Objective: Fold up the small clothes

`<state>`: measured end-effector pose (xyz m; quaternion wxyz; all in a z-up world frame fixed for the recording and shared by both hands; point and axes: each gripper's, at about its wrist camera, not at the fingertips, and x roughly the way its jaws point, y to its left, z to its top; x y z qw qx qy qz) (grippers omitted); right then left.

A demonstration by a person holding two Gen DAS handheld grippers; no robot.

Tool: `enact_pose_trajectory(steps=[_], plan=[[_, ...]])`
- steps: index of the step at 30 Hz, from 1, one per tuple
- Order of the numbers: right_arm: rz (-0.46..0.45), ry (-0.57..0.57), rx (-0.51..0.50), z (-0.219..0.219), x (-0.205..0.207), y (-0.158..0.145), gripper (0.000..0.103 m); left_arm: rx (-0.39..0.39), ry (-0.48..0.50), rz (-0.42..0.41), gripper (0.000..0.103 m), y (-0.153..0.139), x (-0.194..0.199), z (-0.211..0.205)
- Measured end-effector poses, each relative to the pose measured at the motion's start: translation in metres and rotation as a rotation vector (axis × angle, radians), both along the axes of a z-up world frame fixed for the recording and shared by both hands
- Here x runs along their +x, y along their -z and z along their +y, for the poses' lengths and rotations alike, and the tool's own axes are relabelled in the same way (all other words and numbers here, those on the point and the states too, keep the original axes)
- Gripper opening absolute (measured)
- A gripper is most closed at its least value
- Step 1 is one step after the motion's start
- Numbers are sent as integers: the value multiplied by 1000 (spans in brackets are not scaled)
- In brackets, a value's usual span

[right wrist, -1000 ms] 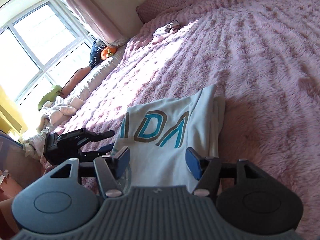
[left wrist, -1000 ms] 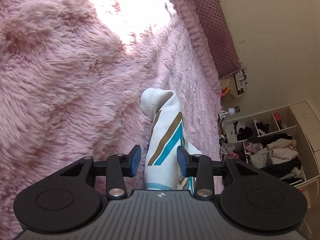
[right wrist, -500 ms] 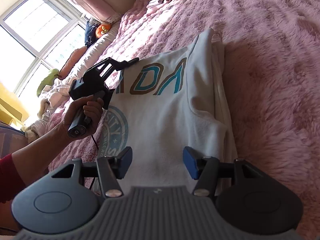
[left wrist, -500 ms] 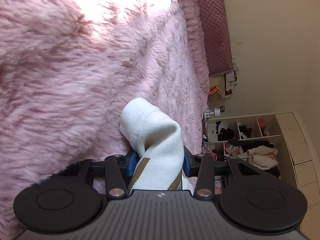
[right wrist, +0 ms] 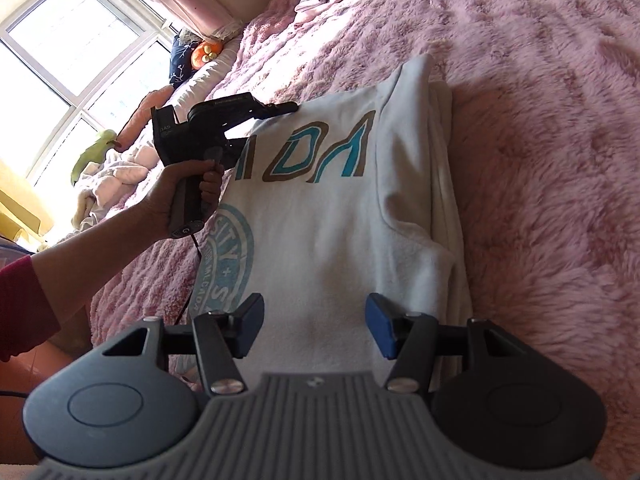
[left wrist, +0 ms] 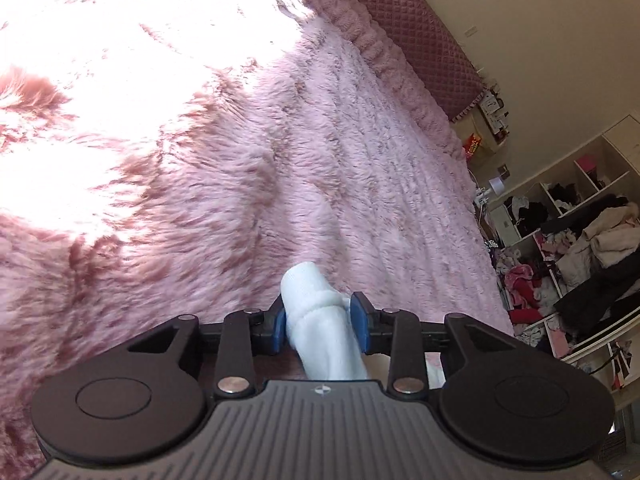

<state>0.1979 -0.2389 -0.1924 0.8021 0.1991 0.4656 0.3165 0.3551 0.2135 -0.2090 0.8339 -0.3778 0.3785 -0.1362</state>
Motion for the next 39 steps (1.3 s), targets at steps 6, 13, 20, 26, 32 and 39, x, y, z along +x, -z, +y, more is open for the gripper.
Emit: enact_pose_trajectory(steps=[6, 13, 20, 26, 32, 39], plan=[[-19, 14, -27, 2, -5, -6, 53, -40, -90, -143, 39, -57, -55, 28], [-217, 49, -140, 1, -42, -49, 54, 172, -41, -226, 51, -121, -191, -33], [-239, 58, -208, 8, -68, -47, 57, 128, 6, -87, 58, -85, -270, -97], [-186, 131, -295, 2, -70, -19, 57, 167, -38, 13, 56, -43, -275, -107], [-141, 156, -306, -5, -60, 2, 56, 155, -63, 28, 53, -28, -275, -106], [-138, 201, -345, 6, -60, -34, 62, 208, -103, 36, 63, -80, -287, -116]])
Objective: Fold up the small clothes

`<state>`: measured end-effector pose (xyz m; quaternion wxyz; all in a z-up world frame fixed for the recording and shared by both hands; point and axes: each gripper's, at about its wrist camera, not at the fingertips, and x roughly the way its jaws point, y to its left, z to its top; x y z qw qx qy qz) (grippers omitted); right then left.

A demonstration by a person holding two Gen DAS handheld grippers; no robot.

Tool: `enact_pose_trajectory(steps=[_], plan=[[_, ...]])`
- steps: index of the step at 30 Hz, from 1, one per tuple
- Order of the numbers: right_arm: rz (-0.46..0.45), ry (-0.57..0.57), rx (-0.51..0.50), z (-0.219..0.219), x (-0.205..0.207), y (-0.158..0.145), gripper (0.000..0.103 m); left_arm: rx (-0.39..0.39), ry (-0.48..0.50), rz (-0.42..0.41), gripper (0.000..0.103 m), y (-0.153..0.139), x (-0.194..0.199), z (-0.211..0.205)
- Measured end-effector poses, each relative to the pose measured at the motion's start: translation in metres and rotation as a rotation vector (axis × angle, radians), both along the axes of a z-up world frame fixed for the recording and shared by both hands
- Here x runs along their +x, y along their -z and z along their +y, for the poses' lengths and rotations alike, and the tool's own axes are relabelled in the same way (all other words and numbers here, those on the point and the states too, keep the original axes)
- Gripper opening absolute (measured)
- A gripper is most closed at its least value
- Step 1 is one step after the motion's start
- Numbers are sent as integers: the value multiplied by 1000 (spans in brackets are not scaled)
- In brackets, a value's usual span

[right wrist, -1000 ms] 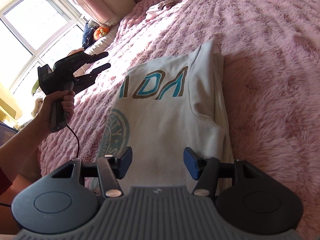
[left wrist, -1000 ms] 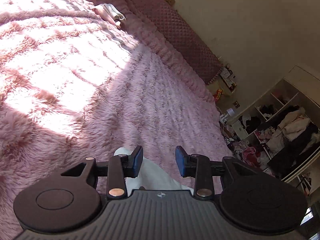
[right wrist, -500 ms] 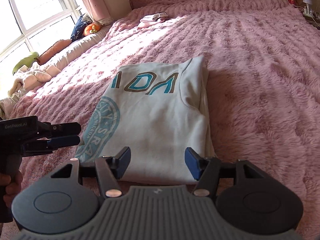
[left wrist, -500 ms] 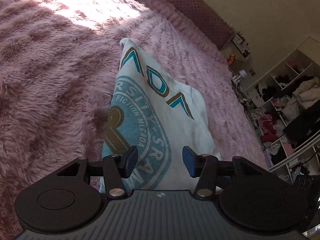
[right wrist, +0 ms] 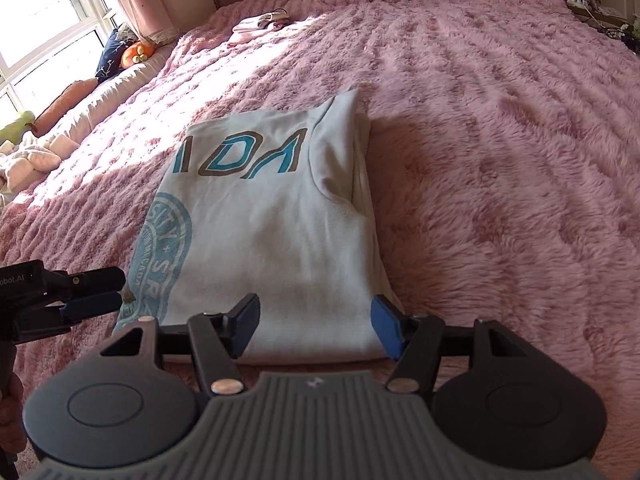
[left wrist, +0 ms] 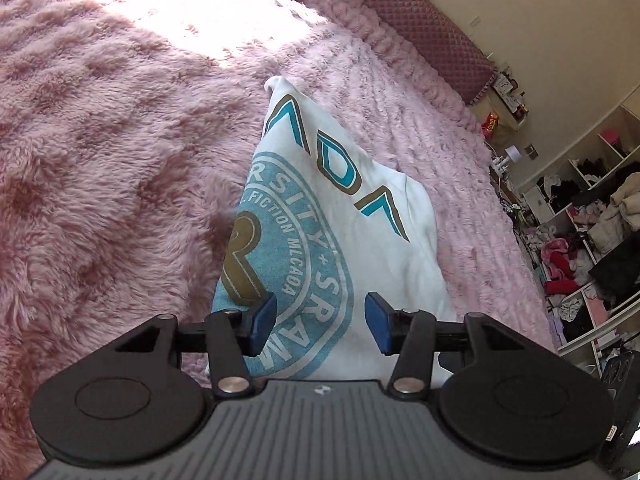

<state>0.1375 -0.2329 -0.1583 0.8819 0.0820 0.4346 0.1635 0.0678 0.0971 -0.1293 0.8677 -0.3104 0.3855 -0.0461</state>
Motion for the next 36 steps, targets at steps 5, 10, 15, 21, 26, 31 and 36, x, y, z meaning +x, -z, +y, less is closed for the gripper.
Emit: enact_pose_trajectory(steps=[5, 10, 15, 21, 26, 31, 36], plan=[[-104, 72, -158, 20, -22, -53, 82, 177, -30, 20, 81, -53, -10, -25], [-165, 106, -280, 38, -39, -85, 82, 338, -49, 48, 85, -80, -19, -46], [-159, 126, -284, 46, -51, -98, 82, 361, -61, 70, 86, -86, -30, -52], [-144, 116, -299, 55, -62, -101, 82, 396, -45, 97, 86, -87, -39, -58], [-132, 116, -304, 57, -67, -102, 82, 423, -48, 106, 86, -88, -43, -60], [-123, 115, -316, 58, -69, -100, 82, 455, -44, 125, 86, -89, -42, -62], [-111, 109, -321, 59, -71, -99, 82, 461, -33, 132, 86, -88, -41, -66]])
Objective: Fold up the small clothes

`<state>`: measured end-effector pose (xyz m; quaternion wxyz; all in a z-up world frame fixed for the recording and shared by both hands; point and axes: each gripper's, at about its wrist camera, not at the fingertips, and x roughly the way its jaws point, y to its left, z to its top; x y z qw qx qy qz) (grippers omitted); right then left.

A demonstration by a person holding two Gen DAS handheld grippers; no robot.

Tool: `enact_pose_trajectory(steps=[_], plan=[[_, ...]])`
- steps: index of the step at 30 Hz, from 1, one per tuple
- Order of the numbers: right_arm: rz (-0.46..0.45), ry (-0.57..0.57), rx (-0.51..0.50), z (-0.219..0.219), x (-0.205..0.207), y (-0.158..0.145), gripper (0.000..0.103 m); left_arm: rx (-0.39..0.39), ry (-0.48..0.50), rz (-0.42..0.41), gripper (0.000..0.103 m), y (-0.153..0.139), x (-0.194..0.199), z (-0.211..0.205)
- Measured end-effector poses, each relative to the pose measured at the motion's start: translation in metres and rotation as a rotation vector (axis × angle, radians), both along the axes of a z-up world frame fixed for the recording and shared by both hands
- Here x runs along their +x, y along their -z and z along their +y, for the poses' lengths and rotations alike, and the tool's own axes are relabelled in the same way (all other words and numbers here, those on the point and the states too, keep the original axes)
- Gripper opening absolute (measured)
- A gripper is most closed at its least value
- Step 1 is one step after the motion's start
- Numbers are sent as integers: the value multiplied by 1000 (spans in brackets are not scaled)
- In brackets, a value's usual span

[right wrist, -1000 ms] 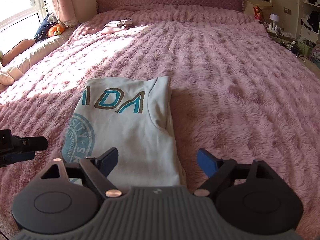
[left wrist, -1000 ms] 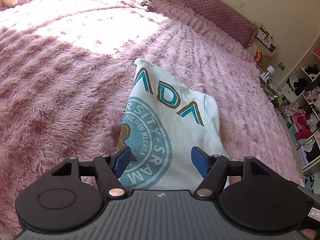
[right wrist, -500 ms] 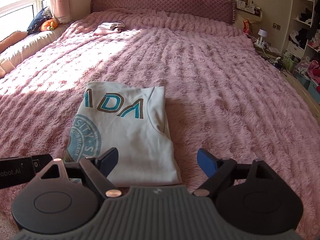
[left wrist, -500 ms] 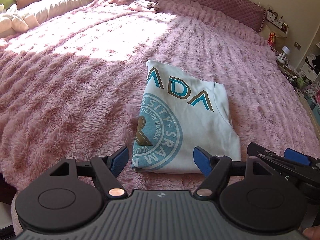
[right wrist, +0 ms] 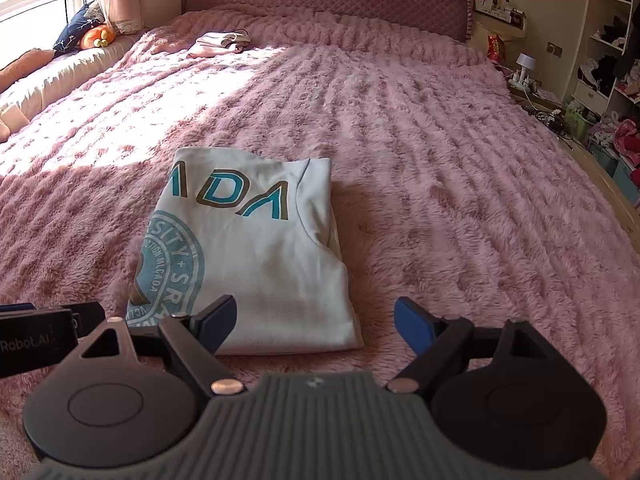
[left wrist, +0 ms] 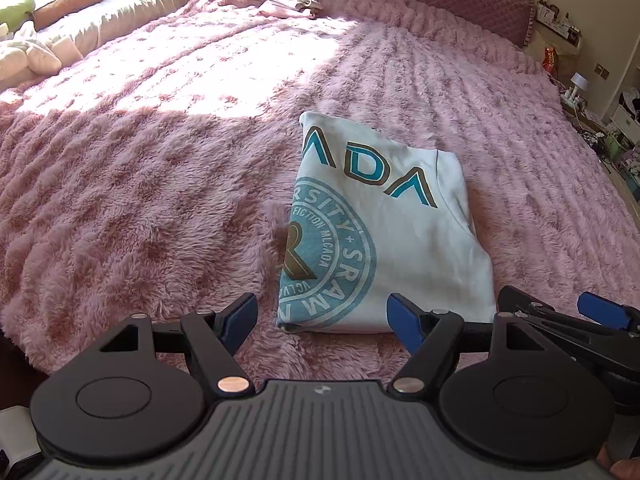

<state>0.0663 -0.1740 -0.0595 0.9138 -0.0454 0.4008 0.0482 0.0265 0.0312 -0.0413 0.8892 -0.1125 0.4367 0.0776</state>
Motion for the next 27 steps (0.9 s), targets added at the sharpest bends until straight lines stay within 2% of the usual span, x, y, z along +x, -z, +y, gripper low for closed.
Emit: enact_pose_trajectory(steps=[19, 27], plan=[[9, -10, -5, 2, -4, 0, 82, 72, 24, 19, 86, -1, 1, -10], [9, -3, -5, 1, -4, -2, 82, 58, 26, 17, 85, -1, 0, -11]])
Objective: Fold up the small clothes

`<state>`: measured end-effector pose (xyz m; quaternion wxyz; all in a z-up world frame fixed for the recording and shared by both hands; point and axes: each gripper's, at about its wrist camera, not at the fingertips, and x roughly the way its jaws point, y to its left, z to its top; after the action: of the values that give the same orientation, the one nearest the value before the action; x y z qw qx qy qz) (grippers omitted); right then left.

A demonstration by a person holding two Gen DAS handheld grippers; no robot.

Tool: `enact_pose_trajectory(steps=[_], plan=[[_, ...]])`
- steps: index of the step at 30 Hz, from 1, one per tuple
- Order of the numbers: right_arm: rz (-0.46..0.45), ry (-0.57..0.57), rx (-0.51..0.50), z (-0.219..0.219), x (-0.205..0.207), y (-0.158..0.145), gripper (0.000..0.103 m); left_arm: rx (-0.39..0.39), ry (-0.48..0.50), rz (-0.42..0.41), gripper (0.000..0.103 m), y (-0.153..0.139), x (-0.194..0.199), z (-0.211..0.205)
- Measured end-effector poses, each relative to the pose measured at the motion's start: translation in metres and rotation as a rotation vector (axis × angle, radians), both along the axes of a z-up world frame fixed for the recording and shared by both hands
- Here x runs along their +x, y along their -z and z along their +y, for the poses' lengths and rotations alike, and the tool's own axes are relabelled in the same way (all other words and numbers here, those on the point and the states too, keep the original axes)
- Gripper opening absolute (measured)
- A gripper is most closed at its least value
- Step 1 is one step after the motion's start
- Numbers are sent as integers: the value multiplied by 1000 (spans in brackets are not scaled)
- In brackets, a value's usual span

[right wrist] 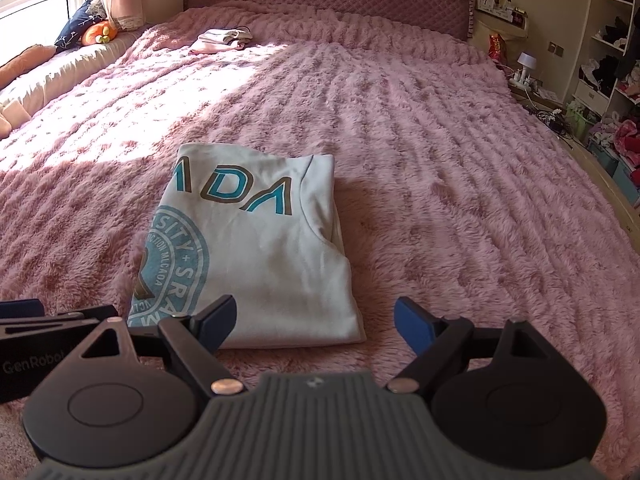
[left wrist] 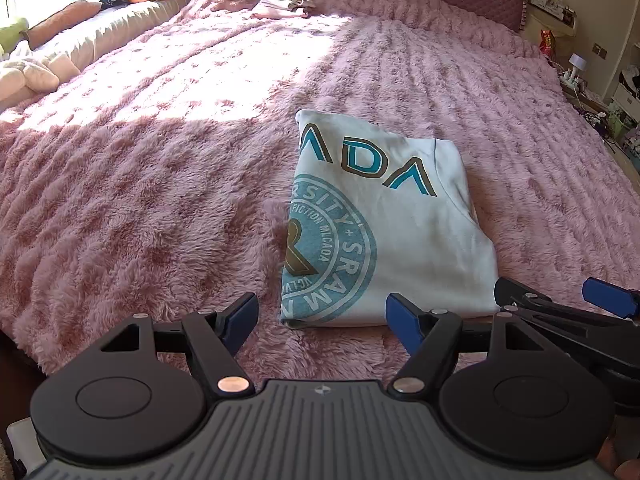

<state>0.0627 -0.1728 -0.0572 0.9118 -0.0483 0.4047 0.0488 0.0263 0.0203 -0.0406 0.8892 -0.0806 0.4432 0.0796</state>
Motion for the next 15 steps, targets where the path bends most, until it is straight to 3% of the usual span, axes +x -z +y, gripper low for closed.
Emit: enact_pose_trajectory(steps=[15], plan=[[18, -3, -13, 4, 1, 5, 82, 23, 1, 41, 81, 3, 5, 1]])
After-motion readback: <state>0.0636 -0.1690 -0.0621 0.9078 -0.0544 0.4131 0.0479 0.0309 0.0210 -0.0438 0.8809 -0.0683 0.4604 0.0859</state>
